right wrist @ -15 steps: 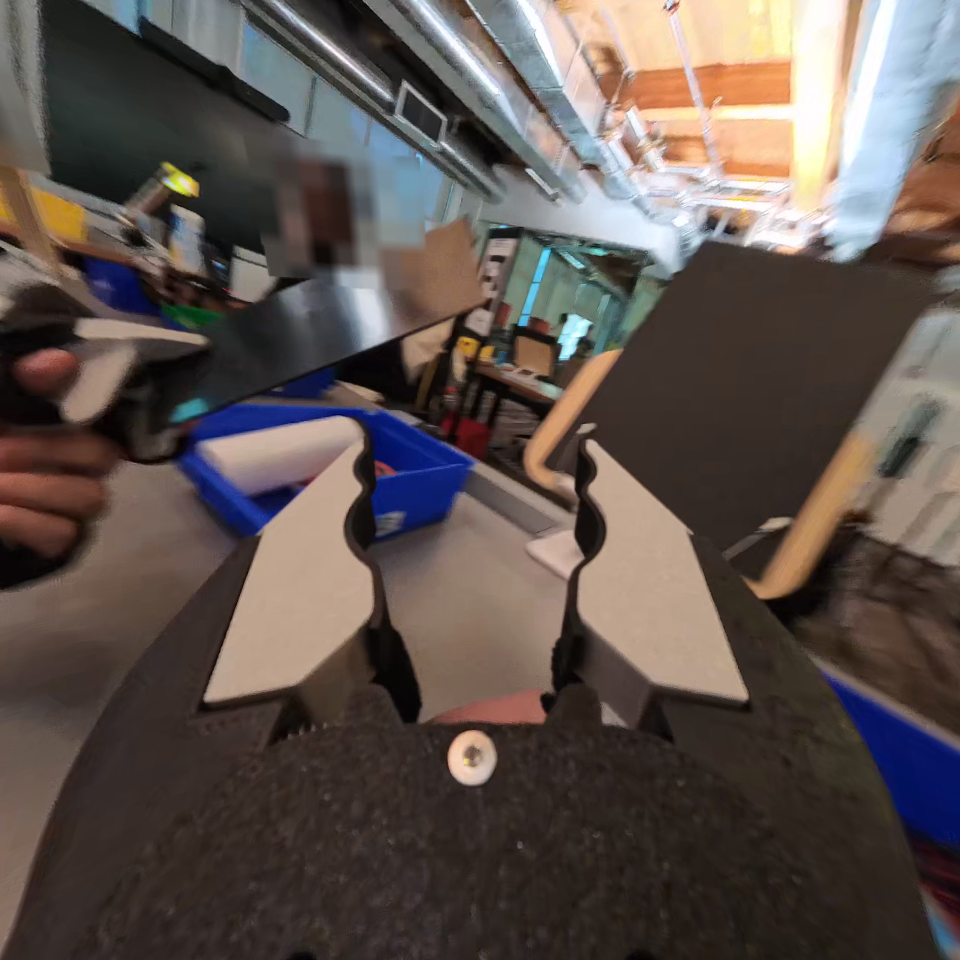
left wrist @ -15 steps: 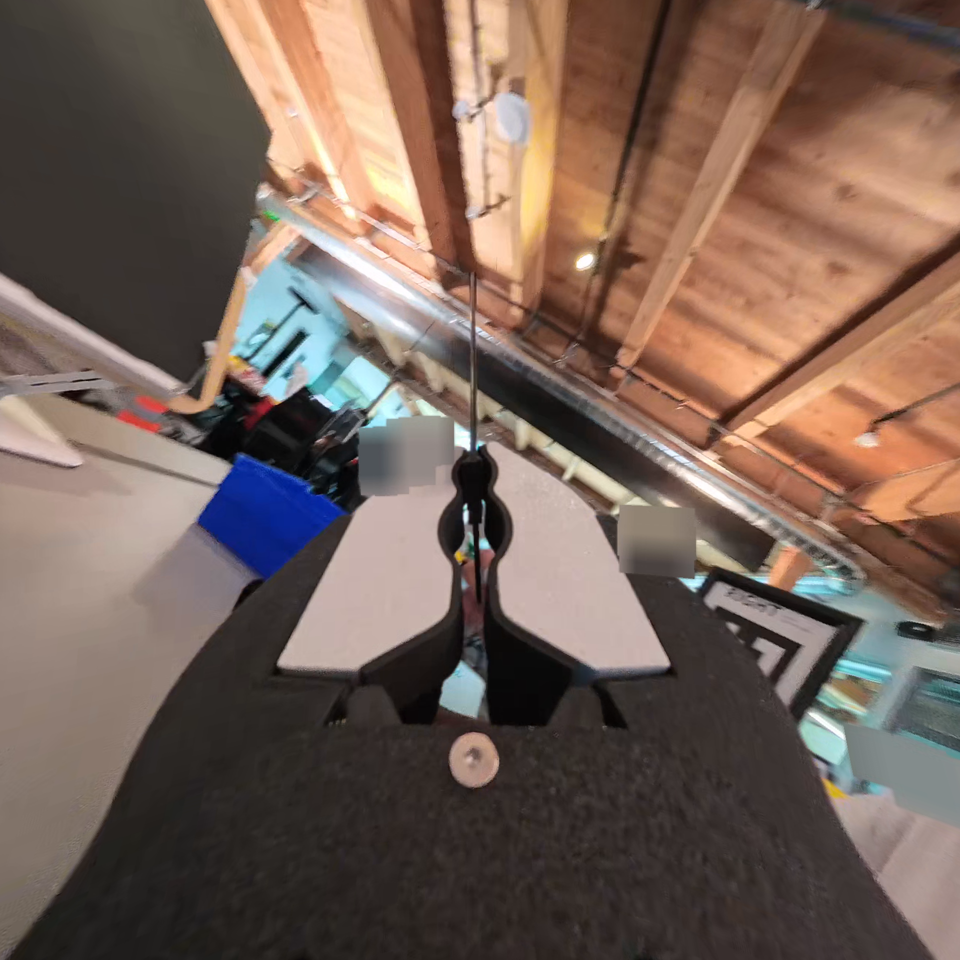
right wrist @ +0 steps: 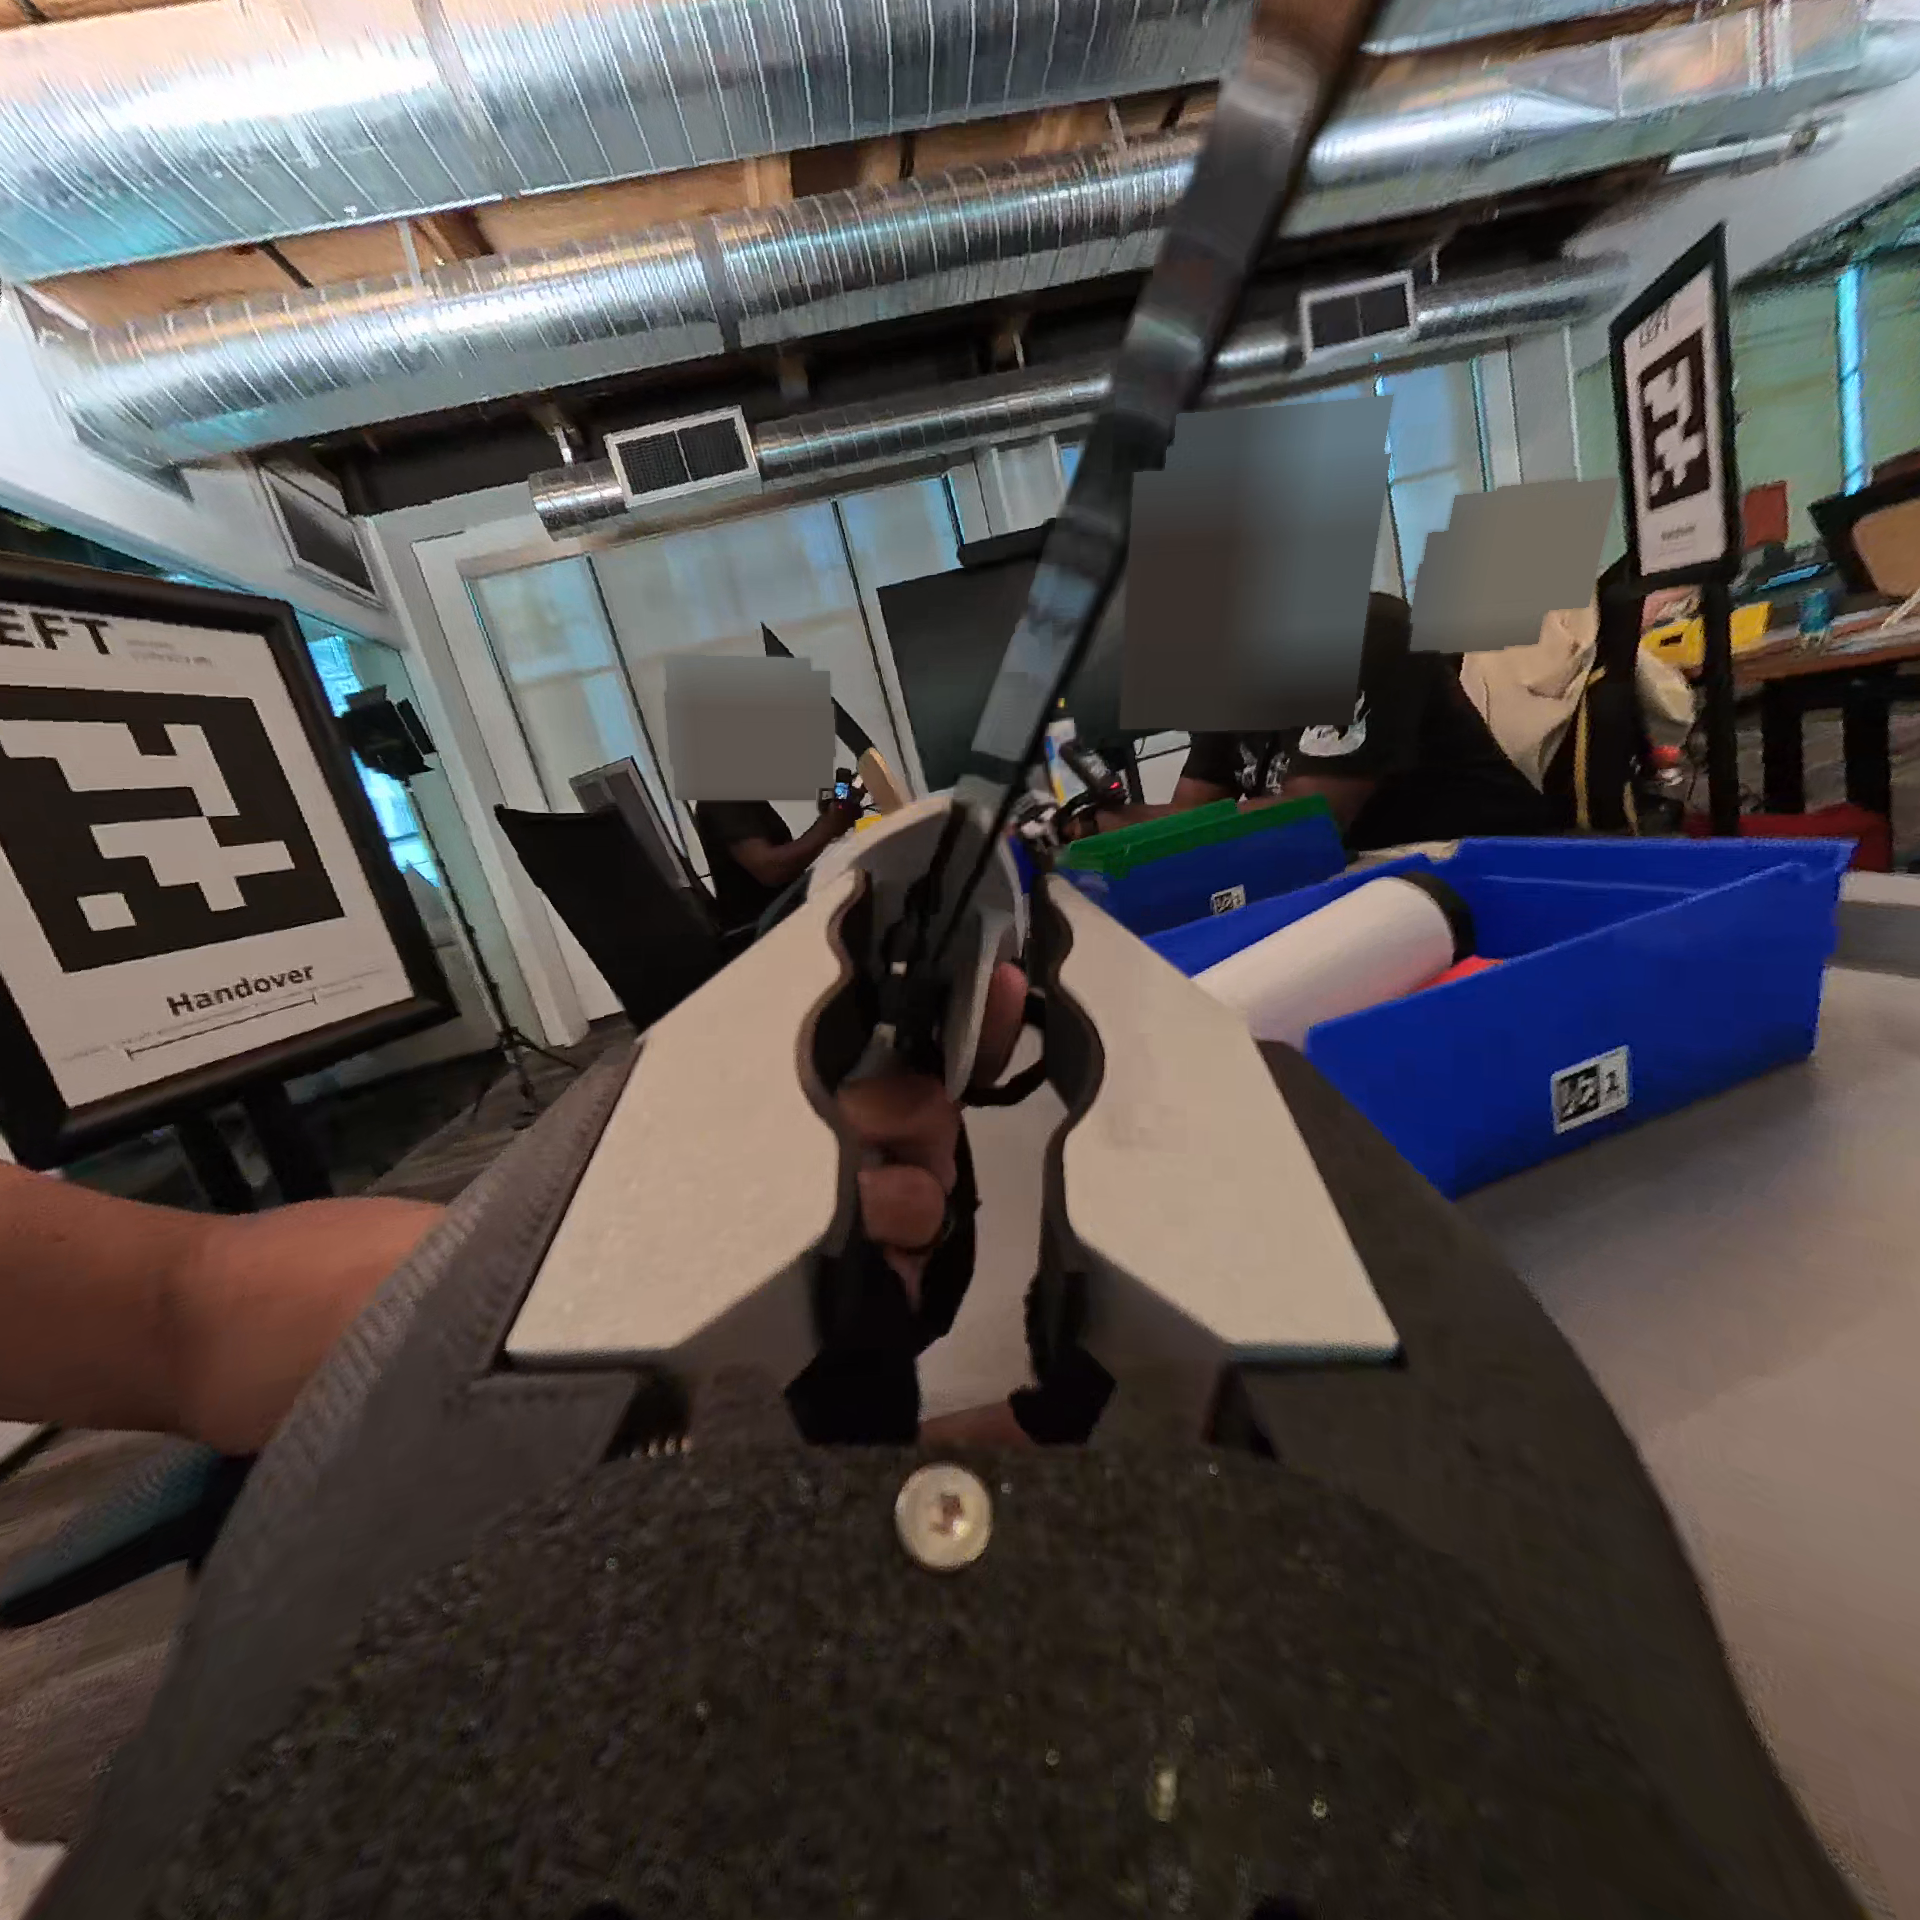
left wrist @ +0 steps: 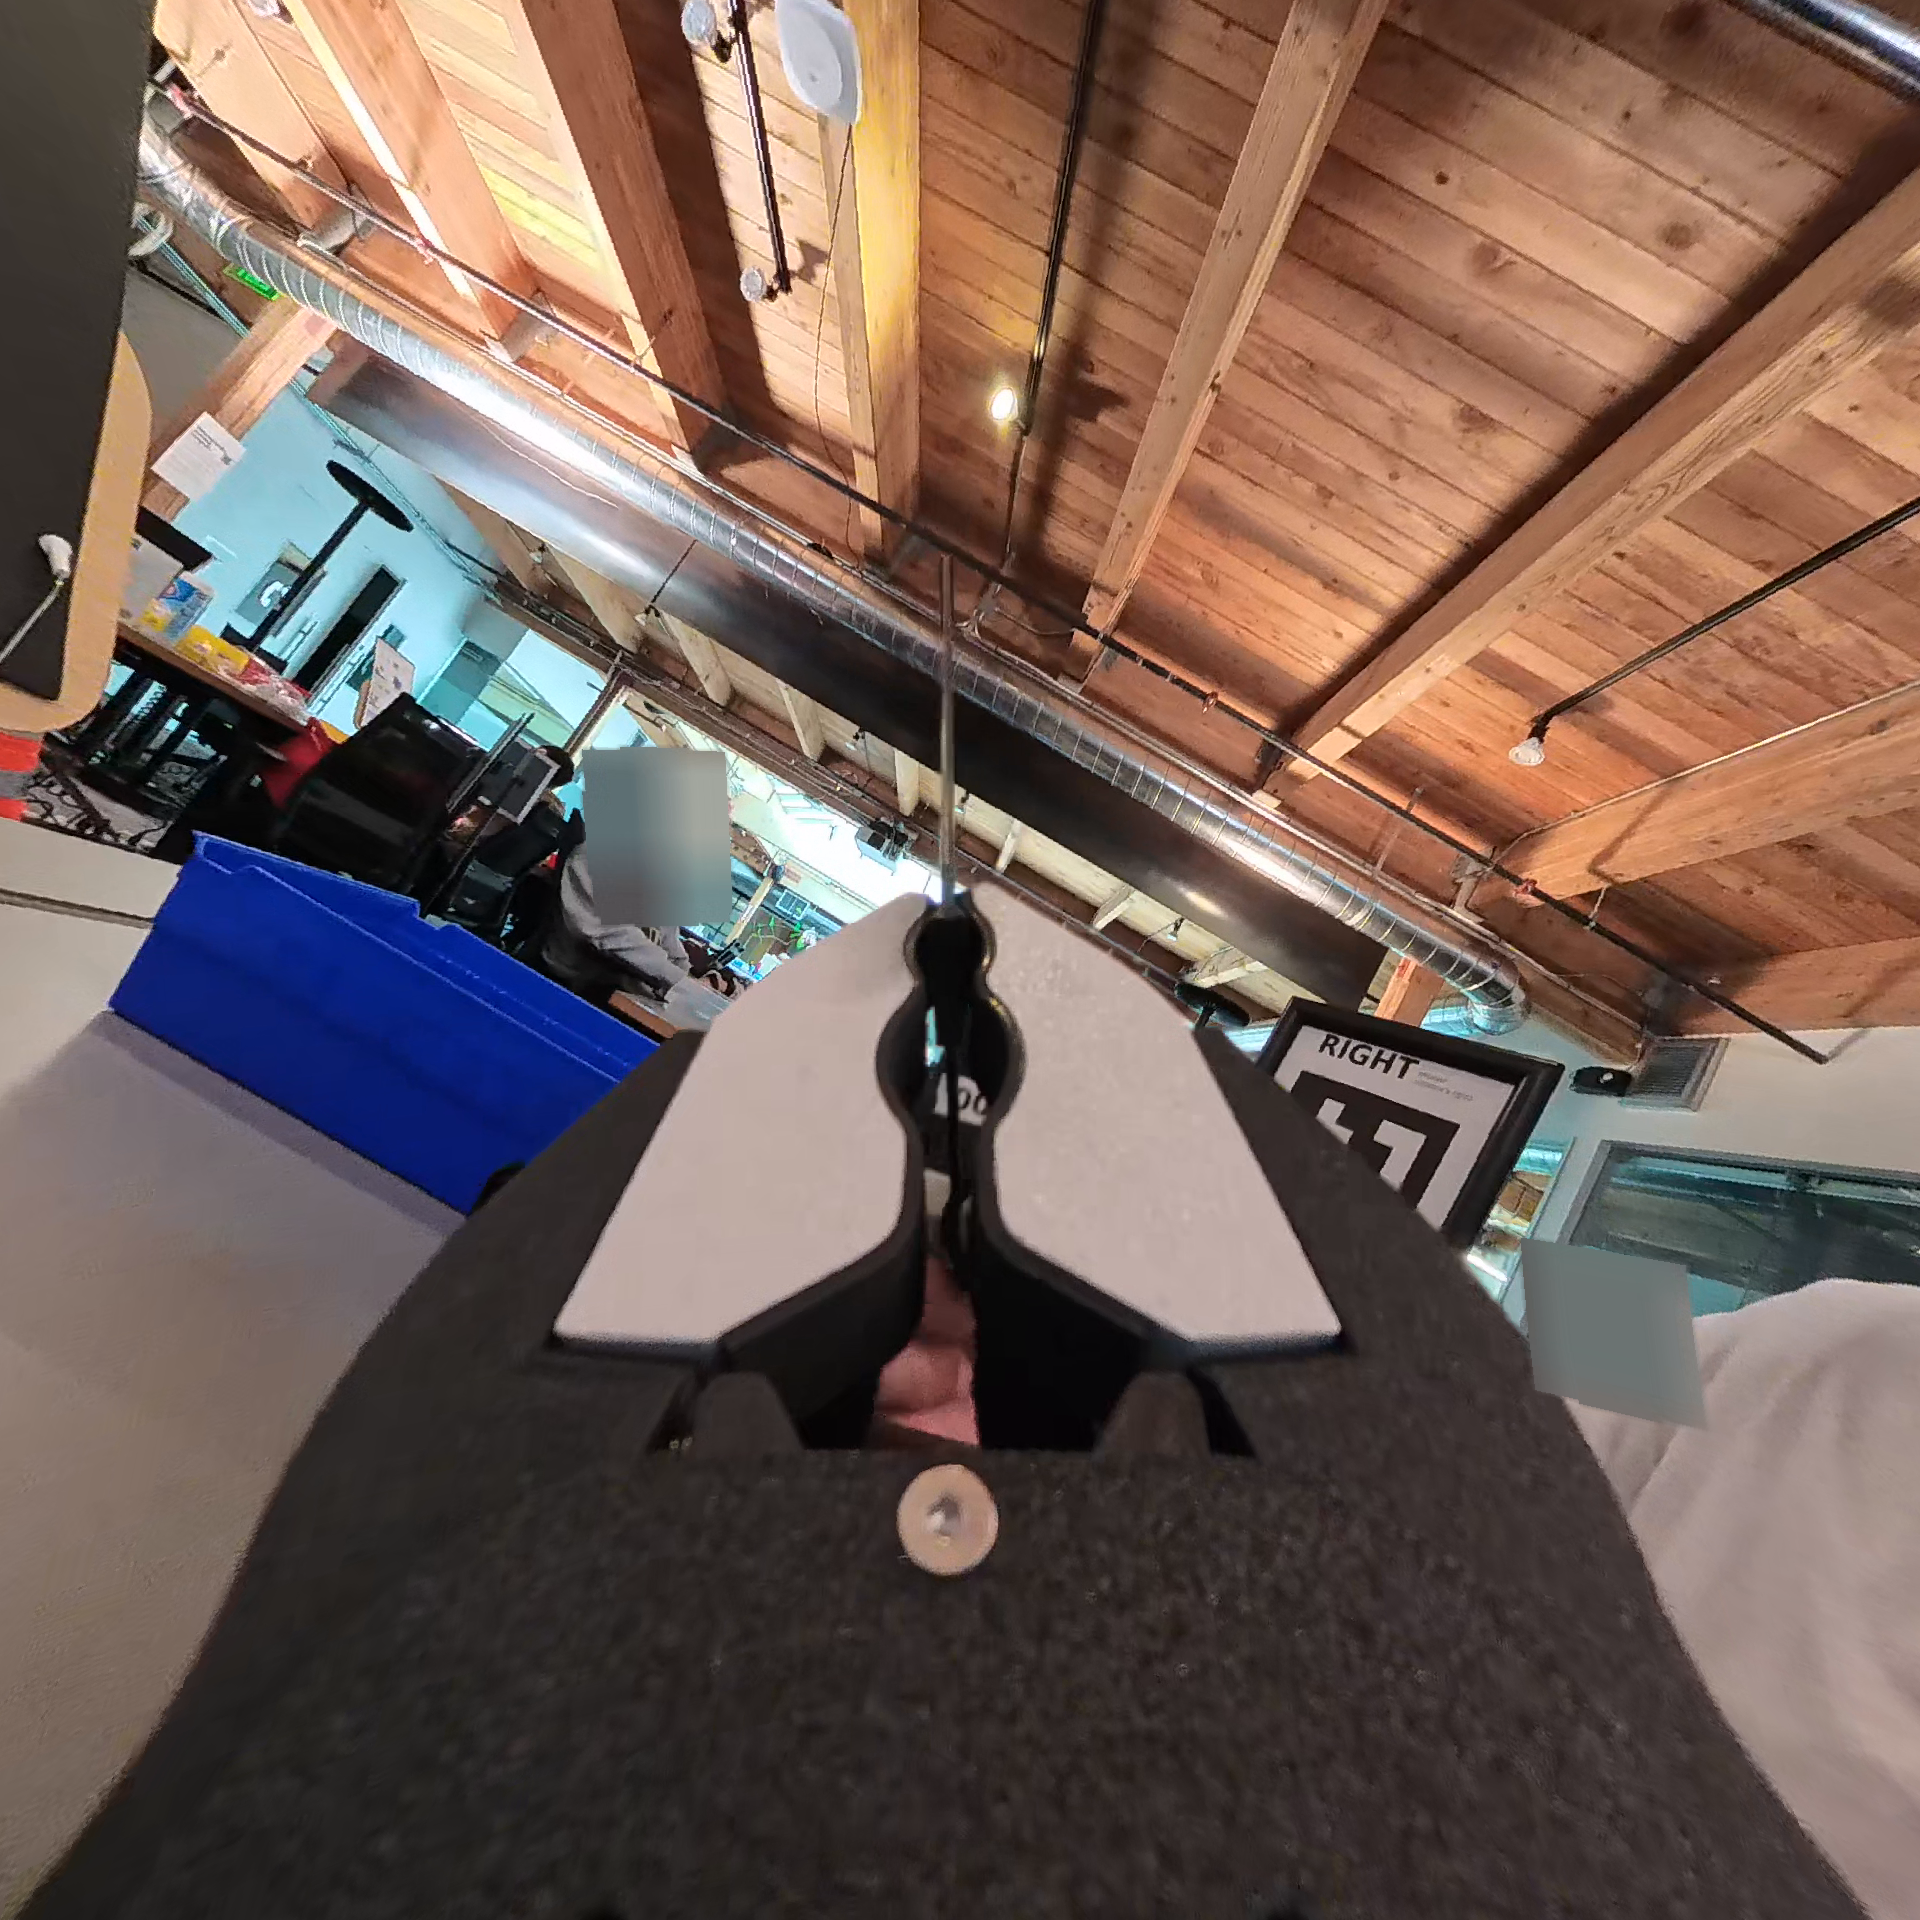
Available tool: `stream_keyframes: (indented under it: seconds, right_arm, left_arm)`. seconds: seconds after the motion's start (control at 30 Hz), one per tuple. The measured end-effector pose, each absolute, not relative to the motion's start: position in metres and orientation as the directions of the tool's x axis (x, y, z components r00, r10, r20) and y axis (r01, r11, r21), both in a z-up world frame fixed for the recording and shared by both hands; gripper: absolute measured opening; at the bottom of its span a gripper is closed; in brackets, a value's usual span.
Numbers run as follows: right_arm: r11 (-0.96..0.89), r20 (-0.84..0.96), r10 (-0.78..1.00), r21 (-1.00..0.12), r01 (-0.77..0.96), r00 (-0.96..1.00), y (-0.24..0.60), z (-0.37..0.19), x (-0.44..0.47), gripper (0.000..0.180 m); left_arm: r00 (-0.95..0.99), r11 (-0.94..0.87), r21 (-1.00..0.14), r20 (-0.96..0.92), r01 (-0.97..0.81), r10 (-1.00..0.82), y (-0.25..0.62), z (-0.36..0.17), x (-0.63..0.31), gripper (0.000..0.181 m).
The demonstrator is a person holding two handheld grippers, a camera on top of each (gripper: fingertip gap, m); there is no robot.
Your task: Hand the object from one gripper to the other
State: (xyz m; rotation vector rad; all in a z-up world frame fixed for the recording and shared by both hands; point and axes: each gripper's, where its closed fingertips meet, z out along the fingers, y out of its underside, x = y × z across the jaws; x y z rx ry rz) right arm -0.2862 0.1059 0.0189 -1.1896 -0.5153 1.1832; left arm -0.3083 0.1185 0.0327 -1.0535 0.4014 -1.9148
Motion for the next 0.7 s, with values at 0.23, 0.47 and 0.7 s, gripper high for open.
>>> stream_keyframes:
  seconds: [0.23,0.47,0.7]
  right_arm:
    - [-0.171,-0.316,0.902,-0.888,-0.427,0.295,0.101,0.006,-0.305,0.003]
    - [-0.223,-0.313,0.896,-0.931,-0.289,0.315,0.112,-0.012,-0.287,0.0]
    - [-0.359,-0.326,0.925,-0.917,0.171,0.196,0.081,-0.083,-0.316,0.002]
  left_arm:
    - [-0.265,-0.558,-0.623,0.503,0.548,-0.823,0.112,0.035,-0.304,0.001]
    - [0.02,-0.449,-0.854,0.47,0.263,-0.883,0.133,0.009,-0.302,0.025]
    - [0.083,-0.335,-0.937,0.328,-0.097,-0.941,0.124,0.005,-0.328,0.048]
